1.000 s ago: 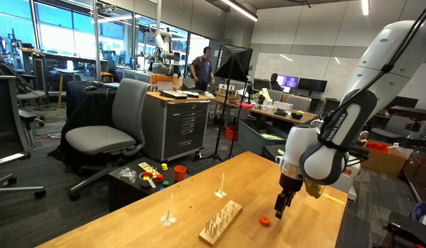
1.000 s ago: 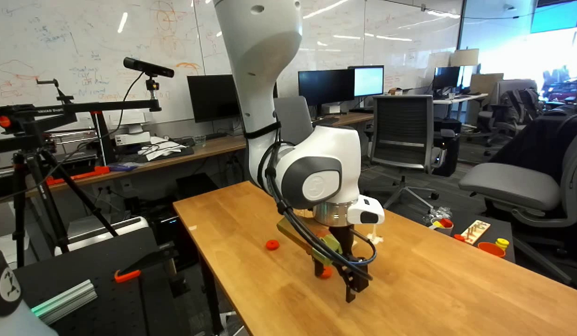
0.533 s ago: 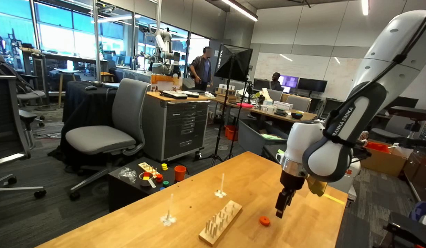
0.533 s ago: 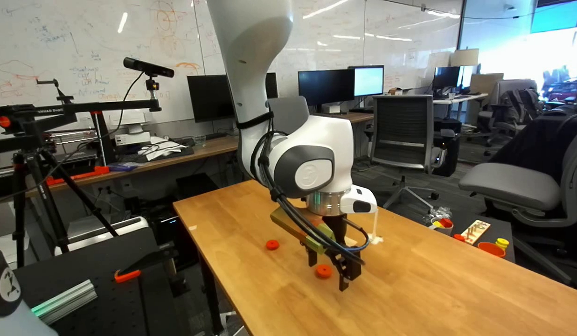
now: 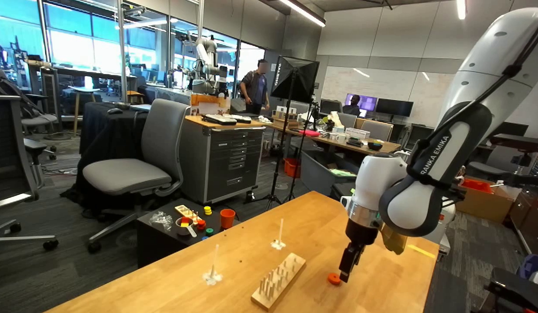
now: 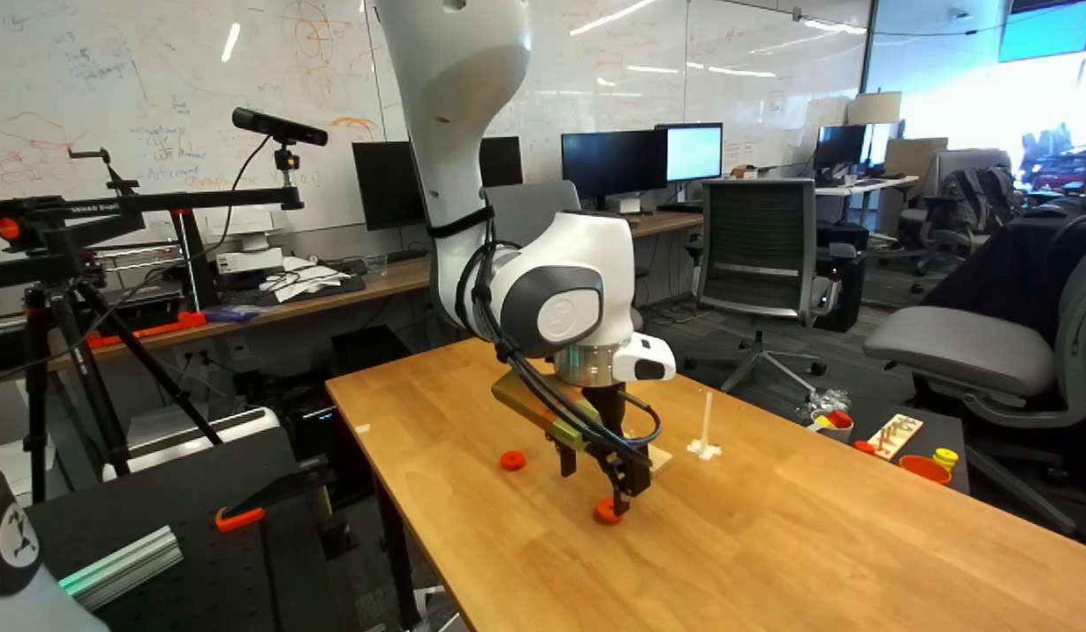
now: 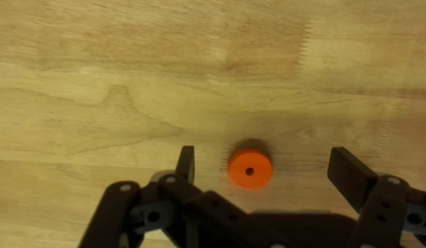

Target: Take the orange ring and put it on the object

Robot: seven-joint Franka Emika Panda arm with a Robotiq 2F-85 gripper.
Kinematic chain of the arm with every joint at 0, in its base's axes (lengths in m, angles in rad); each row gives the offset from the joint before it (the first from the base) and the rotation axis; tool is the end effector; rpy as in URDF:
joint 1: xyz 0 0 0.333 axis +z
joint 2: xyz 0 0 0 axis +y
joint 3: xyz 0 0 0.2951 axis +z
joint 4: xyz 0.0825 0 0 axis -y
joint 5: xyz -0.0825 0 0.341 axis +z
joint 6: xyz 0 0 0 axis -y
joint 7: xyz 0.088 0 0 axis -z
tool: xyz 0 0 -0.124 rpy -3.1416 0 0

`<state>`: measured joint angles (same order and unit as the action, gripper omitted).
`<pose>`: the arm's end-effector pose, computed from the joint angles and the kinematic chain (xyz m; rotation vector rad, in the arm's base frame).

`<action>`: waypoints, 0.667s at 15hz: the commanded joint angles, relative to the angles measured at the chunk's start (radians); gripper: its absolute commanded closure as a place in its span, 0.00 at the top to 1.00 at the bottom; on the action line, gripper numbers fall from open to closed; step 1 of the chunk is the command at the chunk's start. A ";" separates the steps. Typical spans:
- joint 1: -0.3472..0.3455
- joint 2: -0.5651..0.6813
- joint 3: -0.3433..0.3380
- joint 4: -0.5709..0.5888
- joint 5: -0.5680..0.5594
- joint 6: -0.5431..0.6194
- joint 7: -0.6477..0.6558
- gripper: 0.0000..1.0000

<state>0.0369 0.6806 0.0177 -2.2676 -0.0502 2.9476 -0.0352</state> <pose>0.4833 0.0306 0.0677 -3.1330 -0.2120 0.0004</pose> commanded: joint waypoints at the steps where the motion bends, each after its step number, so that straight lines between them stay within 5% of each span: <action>1: 0.056 0.021 -0.020 0.049 0.023 0.007 0.078 1.00; 10: 0.258 0.176 -0.212 0.311 0.028 -0.217 0.393 1.00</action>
<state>0.2232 0.7748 -0.1226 -2.0740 -0.0253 2.8352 0.2538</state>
